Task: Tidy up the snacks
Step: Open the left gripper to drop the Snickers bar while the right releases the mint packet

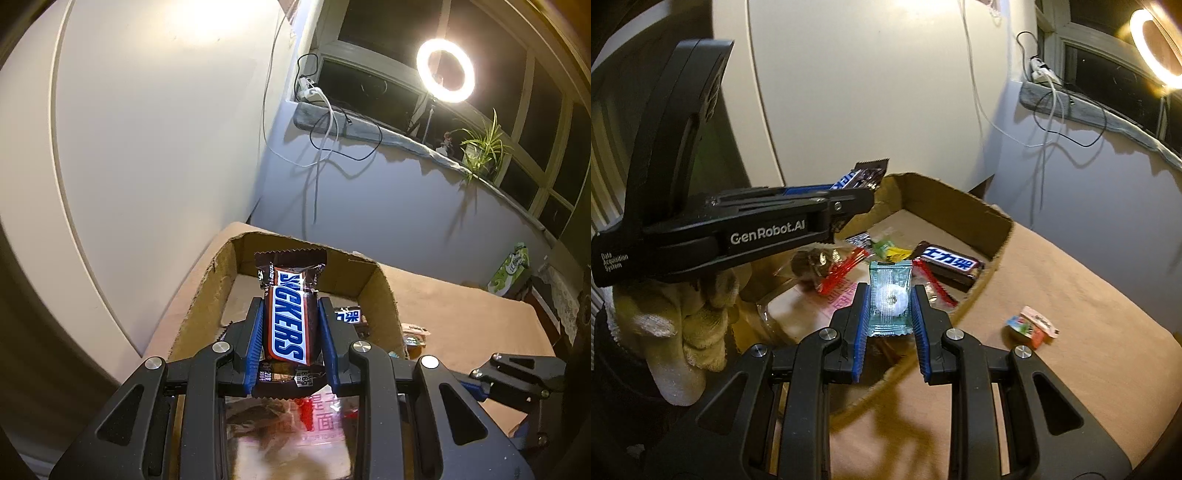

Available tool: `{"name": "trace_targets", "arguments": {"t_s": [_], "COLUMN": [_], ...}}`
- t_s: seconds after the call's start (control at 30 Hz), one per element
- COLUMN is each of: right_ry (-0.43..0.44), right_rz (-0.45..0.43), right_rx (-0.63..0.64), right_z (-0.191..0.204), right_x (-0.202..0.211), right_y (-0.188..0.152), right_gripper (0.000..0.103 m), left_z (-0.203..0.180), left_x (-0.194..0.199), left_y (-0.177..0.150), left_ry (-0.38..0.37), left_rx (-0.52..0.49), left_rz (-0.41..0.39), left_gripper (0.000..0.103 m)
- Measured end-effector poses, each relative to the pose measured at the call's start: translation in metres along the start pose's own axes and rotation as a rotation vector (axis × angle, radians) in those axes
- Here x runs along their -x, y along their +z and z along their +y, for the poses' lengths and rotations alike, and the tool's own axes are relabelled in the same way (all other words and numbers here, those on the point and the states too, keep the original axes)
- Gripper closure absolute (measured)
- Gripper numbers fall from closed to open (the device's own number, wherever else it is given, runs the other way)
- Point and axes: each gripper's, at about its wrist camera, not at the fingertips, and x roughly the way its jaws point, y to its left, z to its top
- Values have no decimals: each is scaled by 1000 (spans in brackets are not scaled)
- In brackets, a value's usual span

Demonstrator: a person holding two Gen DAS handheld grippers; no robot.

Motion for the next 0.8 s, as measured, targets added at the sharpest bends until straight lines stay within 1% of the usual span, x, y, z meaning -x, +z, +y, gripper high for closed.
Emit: {"name": "trace_targets", "arguments": {"t_s": [0.13,0.47,0.5,0.53,0.6,0.7,0.73,0.77,0.8], "right_ry": [7,14,13,9,8,9,7,6,2], "right_rz": [16,28,28,27,23,23,22,21,16], "right_rx": [11,30,31,32,32,32,32,33,36], "right_z": [6,15,15,15,15,14,14,14,14], "right_x": [-7,-12,-12,-12,-11,-9,-9,-9,-8], "right_y": [0,-3,-3,-3,-4,-4,-4,-5,-5], "right_gripper": [79,78,74,67,65,64,57,54,47], "left_z": [2,4,4,4,4,4,4,4,5], "left_x": [0,1,0,1,1,0,-1,-1,-1], "left_y": [0,1,1,1,2,2,2,1,2], "left_ry": [1,8,6,6,4,7,8,9,10], "left_rx": [3,8,7,7,5,2,1,2,3], "left_rz": [3,4,3,2,-1,0,2,3,4], "left_gripper": [76,76,76,76,76,76,76,76,74]}}
